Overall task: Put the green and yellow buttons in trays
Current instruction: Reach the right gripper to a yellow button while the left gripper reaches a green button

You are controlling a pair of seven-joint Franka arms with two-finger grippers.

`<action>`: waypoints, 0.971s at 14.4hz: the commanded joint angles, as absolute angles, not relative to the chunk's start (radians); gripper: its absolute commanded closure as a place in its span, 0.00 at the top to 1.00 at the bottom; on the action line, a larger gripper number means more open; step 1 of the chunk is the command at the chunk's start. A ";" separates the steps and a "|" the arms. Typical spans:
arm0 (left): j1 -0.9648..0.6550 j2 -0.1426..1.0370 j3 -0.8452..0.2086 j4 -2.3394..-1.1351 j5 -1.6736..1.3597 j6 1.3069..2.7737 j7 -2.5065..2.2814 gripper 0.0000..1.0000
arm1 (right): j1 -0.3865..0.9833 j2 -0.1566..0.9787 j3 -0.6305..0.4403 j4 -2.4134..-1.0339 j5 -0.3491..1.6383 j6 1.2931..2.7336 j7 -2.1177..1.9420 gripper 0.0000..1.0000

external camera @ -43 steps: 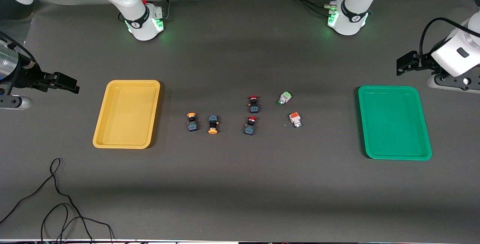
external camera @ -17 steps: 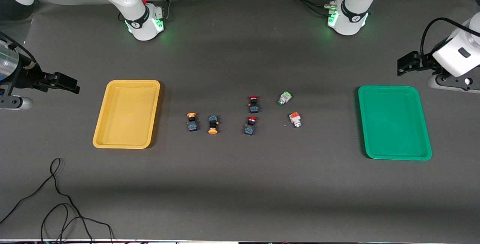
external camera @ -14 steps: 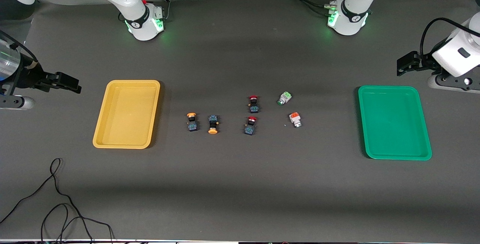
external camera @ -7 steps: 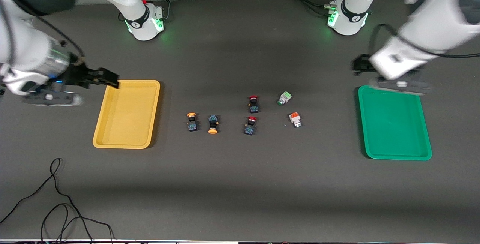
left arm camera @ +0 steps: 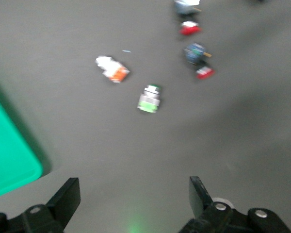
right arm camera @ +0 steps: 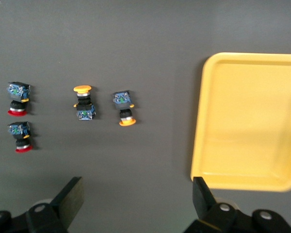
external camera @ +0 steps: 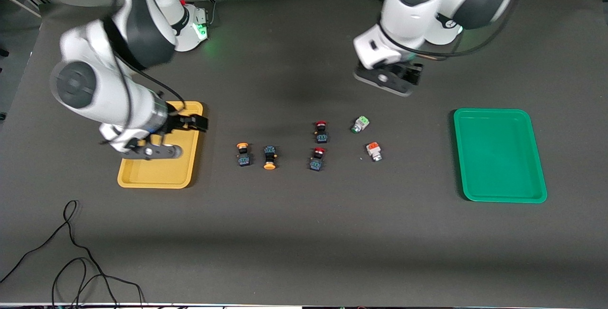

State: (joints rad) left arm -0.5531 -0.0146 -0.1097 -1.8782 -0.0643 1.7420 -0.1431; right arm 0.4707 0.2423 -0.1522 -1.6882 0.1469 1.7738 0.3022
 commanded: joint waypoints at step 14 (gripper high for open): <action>-0.614 0.257 -0.089 -2.266 -0.107 2.462 -0.038 1.00 | 0.624 0.584 -0.163 -1.908 0.186 2.394 0.319 0.99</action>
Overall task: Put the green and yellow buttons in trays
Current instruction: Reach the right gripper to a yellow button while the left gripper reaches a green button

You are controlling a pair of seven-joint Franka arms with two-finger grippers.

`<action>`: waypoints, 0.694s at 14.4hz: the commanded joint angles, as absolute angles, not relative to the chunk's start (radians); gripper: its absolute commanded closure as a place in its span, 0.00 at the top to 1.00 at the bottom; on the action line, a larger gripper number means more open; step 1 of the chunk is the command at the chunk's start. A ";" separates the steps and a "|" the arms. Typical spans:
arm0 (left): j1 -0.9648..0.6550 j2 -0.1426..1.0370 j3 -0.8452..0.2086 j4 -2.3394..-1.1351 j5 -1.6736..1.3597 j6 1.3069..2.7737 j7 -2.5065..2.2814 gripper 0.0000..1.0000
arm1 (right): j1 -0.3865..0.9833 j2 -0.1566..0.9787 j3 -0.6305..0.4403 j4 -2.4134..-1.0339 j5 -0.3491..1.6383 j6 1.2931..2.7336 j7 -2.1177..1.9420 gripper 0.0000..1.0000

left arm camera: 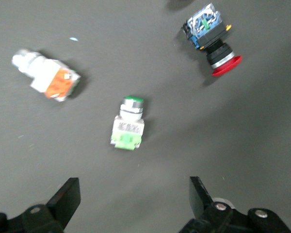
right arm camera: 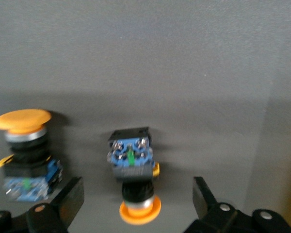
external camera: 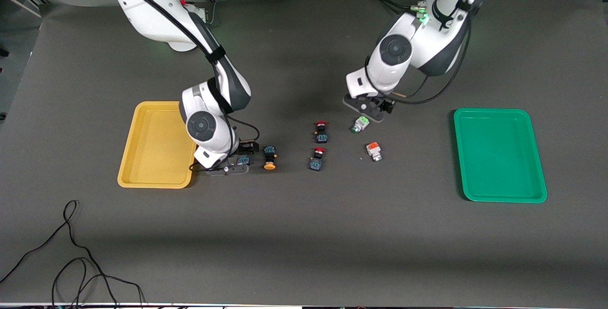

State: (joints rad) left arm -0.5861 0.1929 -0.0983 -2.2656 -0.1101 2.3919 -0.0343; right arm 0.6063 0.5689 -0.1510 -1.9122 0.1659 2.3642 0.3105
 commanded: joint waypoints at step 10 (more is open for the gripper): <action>-0.615 0.385 -0.081 -2.252 -0.103 2.576 -0.098 0.60 | 0.612 0.430 -0.198 -1.904 0.186 2.217 0.351 0.00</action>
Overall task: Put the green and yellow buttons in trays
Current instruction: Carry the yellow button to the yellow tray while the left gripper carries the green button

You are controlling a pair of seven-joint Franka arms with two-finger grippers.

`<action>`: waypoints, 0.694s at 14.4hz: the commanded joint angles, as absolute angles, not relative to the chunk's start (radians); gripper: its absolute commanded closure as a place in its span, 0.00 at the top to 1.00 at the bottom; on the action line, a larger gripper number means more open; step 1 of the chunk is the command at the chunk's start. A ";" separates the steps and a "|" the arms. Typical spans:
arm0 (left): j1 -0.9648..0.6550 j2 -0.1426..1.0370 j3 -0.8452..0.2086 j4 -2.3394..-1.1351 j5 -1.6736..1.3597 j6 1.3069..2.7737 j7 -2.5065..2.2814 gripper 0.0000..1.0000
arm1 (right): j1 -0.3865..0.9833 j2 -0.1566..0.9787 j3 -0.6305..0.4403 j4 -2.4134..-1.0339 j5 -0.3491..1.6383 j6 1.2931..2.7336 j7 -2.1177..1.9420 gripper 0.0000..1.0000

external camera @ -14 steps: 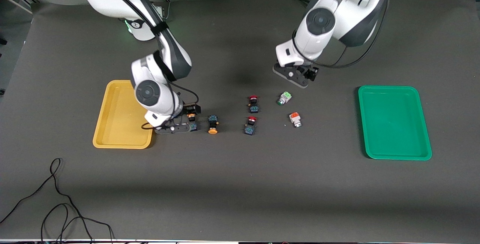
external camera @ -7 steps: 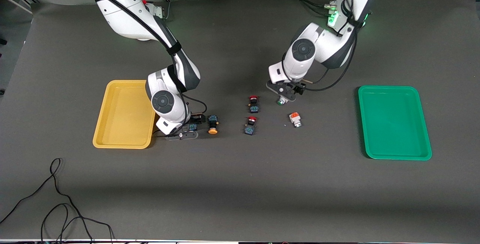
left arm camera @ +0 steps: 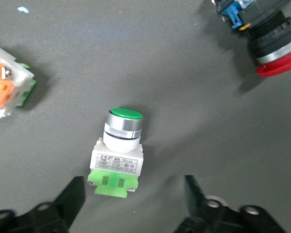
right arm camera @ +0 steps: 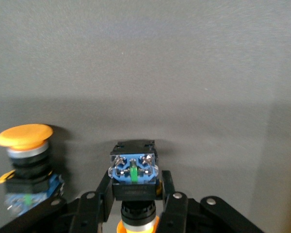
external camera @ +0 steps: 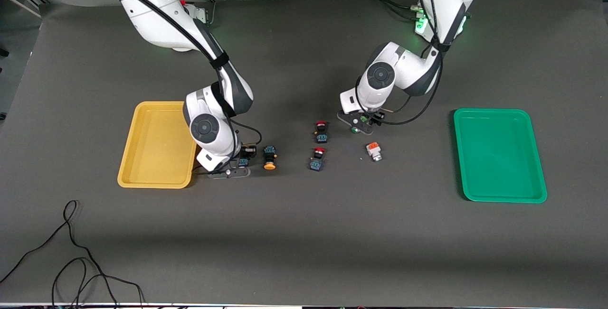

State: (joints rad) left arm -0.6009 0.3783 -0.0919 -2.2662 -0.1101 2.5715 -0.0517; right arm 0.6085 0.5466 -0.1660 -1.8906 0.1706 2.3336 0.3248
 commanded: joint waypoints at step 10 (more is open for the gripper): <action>-0.539 0.194 -0.060 -2.033 -0.116 2.127 -0.291 0.12 | 0.614 0.281 -0.538 -2.107 0.175 2.208 -0.107 0.00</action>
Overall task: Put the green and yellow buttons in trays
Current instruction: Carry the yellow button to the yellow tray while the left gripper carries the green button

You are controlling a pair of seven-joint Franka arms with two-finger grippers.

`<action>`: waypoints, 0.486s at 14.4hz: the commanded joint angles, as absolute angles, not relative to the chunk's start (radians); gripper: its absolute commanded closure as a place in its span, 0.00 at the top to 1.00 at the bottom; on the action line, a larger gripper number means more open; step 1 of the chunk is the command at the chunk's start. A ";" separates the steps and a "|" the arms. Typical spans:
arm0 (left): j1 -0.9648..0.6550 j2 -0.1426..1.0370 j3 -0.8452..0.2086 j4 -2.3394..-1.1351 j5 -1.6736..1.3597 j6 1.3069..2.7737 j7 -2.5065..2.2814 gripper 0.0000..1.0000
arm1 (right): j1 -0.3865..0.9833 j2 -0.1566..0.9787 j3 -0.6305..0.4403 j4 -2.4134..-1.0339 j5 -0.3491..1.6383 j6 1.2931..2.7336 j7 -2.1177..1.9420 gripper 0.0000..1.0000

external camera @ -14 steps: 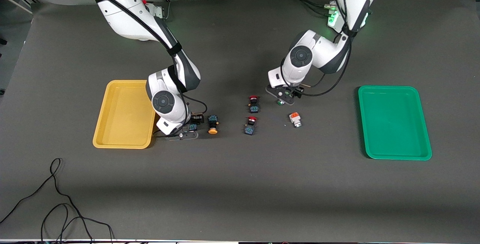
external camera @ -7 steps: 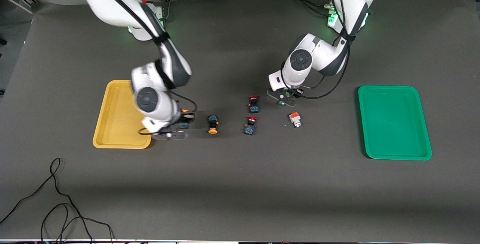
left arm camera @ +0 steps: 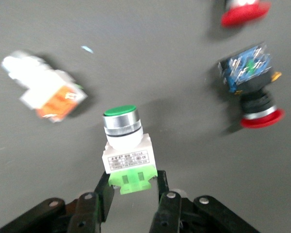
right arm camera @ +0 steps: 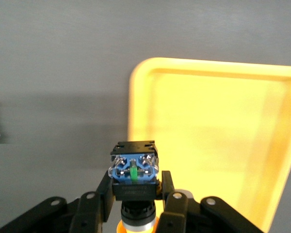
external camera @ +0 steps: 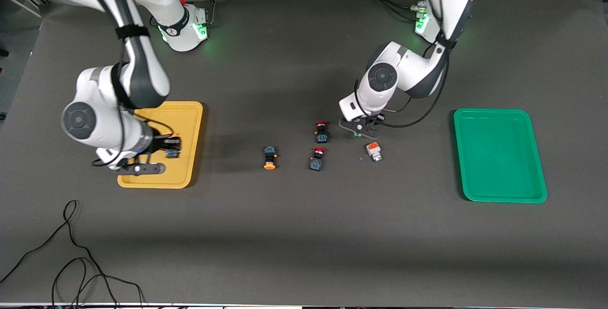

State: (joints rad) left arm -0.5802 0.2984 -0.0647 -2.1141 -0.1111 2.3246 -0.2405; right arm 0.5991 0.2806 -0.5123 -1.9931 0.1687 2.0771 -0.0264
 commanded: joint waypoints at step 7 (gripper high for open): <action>-0.186 -0.070 -0.054 -1.947 -0.126 1.715 -0.365 0.07 | 0.609 0.345 -0.543 -2.233 0.210 2.430 -0.127 0.55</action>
State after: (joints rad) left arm -0.2976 -0.0216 -0.0472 -1.9155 -0.1313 1.7683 -0.3897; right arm 0.6008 0.3475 -0.5375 -2.2324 0.1785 2.4155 -0.1006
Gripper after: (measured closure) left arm 0.595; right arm 0.573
